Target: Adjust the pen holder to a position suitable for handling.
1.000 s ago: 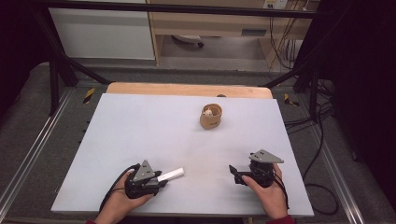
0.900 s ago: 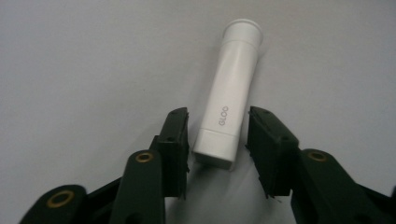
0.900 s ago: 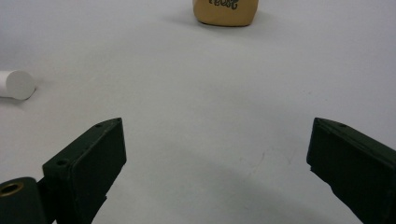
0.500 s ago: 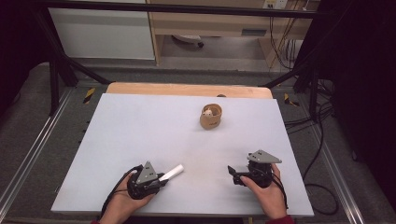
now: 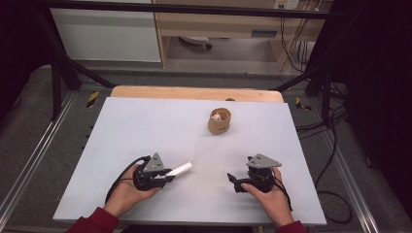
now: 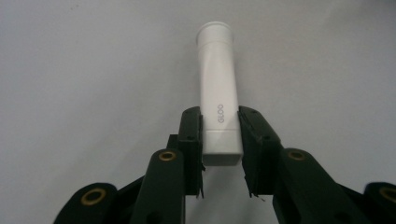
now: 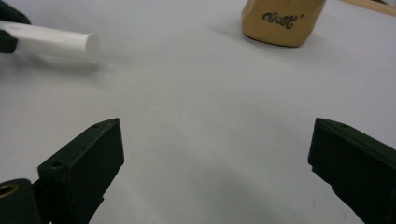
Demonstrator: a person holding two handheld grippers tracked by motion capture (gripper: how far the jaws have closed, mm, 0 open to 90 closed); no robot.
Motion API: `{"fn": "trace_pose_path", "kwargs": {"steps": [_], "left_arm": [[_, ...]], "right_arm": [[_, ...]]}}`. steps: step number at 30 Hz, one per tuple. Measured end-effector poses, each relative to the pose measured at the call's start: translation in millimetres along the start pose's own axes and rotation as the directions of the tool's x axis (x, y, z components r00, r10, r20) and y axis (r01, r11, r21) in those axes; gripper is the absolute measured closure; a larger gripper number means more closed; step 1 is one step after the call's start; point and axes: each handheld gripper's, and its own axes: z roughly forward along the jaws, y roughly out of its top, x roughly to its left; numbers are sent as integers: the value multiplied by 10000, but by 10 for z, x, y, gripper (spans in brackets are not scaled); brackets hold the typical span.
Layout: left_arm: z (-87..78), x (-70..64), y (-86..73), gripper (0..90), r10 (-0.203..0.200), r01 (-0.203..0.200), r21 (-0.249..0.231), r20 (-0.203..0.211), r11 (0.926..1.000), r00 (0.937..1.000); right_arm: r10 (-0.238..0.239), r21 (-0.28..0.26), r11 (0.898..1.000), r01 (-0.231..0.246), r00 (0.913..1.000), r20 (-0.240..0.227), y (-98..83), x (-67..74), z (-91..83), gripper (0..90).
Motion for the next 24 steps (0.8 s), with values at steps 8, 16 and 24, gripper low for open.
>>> {"fn": "trace_pose_path", "kwargs": {"steps": [8, 16, 24], "left_arm": [[19, 143, 252, 713, 284, -290, 284, 233, 9992, 9993], [-30, 192, 423, 713, 363, -365, 240, 80, 9990, 9993], [-31, 194, 465, 713, 239, -242, 189, 181, 9995, 9996]], "right_arm": [[-830, 61, 9965, 832, 9961, -298, 102, 99, 159, 40], [-966, -411, 9947, 938, 9927, -727, 245, 276, 243, 45], [-1987, -563, 9790, 1957, 9787, -524, 364, 454, 302, 56]]}}
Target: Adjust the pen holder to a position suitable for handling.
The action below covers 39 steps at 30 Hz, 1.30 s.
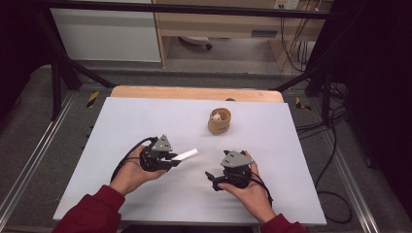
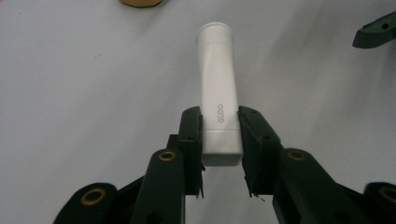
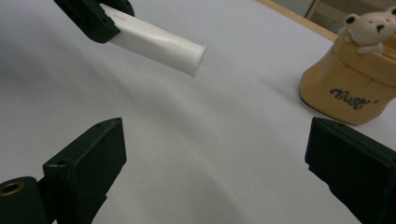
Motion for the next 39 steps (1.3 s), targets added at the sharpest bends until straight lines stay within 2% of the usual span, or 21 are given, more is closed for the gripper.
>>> {"fn": "trace_pose_path", "kwargs": {"steps": [5, 8, 16, 17, 19, 24, 27, 32, 37, 39], "left_arm": [[-21, -2, 2, 713, 117, -118, 228, 21, 9997, 9999], [-58, -3, -12, 713, 42, -42, 88, 0, 10000, 10000], [-92, -53, -53, 713, 23, -26, 200, 130, 9998, 9999], [-87, -66, -55, 712, -15, 11, 196, 195, 9998, 9998], [-80, -86, -54, 713, -79, 71, 212, 351, 9998, 9994], [-51, -139, -32, 713, 77, -93, 376, 427, 9993, 9991], [-25, -182, -19, 713, 124, -145, 436, 477, 9989, 9988], [-4, -227, 19, 713, 229, -256, 496, 547, 9984, 9982], [16, -226, 29, 713, 190, -219, 504, 573, 9985, 9982], [24, -223, 33, 713, 170, -200, 492, 618, 9986, 9979]], "right_arm": [[-874, 116, 9961, 872, 9961, 116, 31, 138, 22, 59], [-881, 25, 9961, 881, 9960, 180, 44, 193, 2, 62], [-1503, 127, 9886, 1499, 9877, 427, 47, 322, -9, 82], [-1732, 82, 9849, 1730, 9833, 553, 56, 348, -11, 86], [-1835, 78, 9830, 1833, 9815, 551, 59, 358, -9, 92], [-2422, 173, 9702, 2416, 9671, 779, 41, 389, 3, 136], [-2625, 244, 9649, 2614, 9613, 836, 31, 399, 12, 149], [-3139, 342, 9494, 3121, 9453, 884, 27, 441, 13, 189], [-3328, 355, 9430, 3309, 9383, 938, 31, 461, 14, 192], [-3477, 422, 9376, 3452, 9323, 991, 24, 463, 20, 194]]}}
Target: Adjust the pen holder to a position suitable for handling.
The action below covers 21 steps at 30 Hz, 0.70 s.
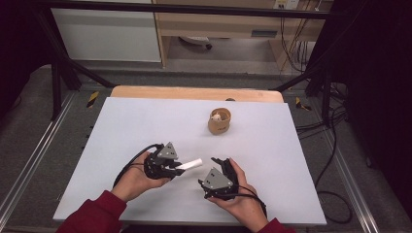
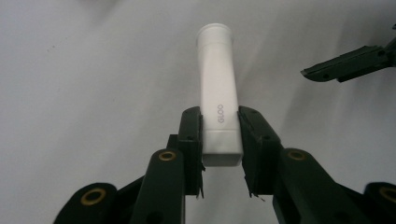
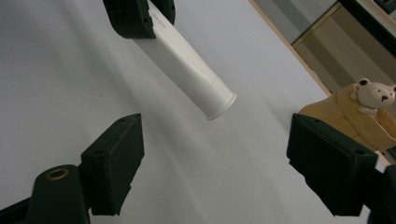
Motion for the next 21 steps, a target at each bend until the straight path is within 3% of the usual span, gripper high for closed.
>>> {"fn": "trace_pose_path", "kwargs": {"steps": [12, 21], "left_arm": [[38, -4, 52, 713, 112, -113, 85, 30, 9999, 9999], [86, -25, 138, 713, 244, -248, 237, 184, 9994, 9995]], "right_arm": [[-206, 93, 9997, 205, 9998, 71, -2, 10, 10, 203], [-598, 137, 9981, 592, 9971, 464, 16, 23, 0, 204]]}}
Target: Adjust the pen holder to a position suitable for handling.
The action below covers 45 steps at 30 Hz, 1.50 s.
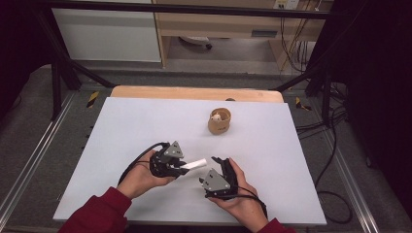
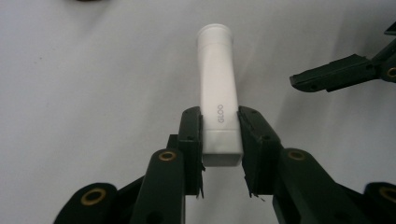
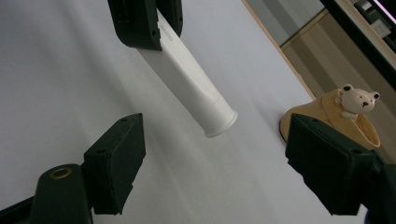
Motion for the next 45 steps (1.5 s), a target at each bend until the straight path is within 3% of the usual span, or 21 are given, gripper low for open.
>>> {"fn": "trace_pose_path", "kwargs": {"steps": [10, 16, 23, 30, 31, 32, 34, 37, 41, 45], "left_arm": [[-2, -5, 66, 713, -84, 83, 67, 160, 9999, 9998], [-6, -30, 89, 713, -98, 96, 96, 266, 9999, 9996], [-9, -39, 106, 713, -145, 139, 107, 506, 9998, 9986], [16, -58, 130, 713, -155, 140, 208, 725, 9997, 9973], [19, -67, 136, 713, -153, 139, 186, 779, 9997, 9968], [20, -72, 139, 713, -142, 128, 174, 799, 9998, 9967], [22, -80, 148, 713, -137, 125, 148, 884, 9998, 9960], [30, -93, 159, 713, -138, 123, 164, 955, 9998, 9953], [31, -112, 173, 713, -124, 105, 173, 1117, 9998, 9937], [38, -114, 185, 713, -257, 250, 74, 1222, 9997, 9922]], "right_arm": [[-1013, 245, 9946, 1004, 9940, 413, 11, 67, 21, 217], [-1801, 326, 9835, 1780, 9802, 820, 34, 119, 28, 280], [-2516, 446, 9676, 2485, 9635, 910, 44, 181, 28, 356], [-3408, 600, 9399, 3361, 9340, 1072, 67, 253, 17, 437], [-3685, 598, 9295, 3639, 9231, 1098, 69, 250, 21, 445], [-3695, 674, 9290, 3639, 9223, 1131, 67, 277, 25, 452], [-4135, 761, 9103, 4069, 9030, 1172, 67, 288, 32, 471], [-4347, 806, 9004, 4276, 8922, 1227, 72, 322, 32, 496], [-4369, 753, 8995, 4305, 8902, 1289, 79, 336, 27, 525], [-4642, 819, 8856, 4571, 8760, 1308, 77, 346, 25, 556]]}}
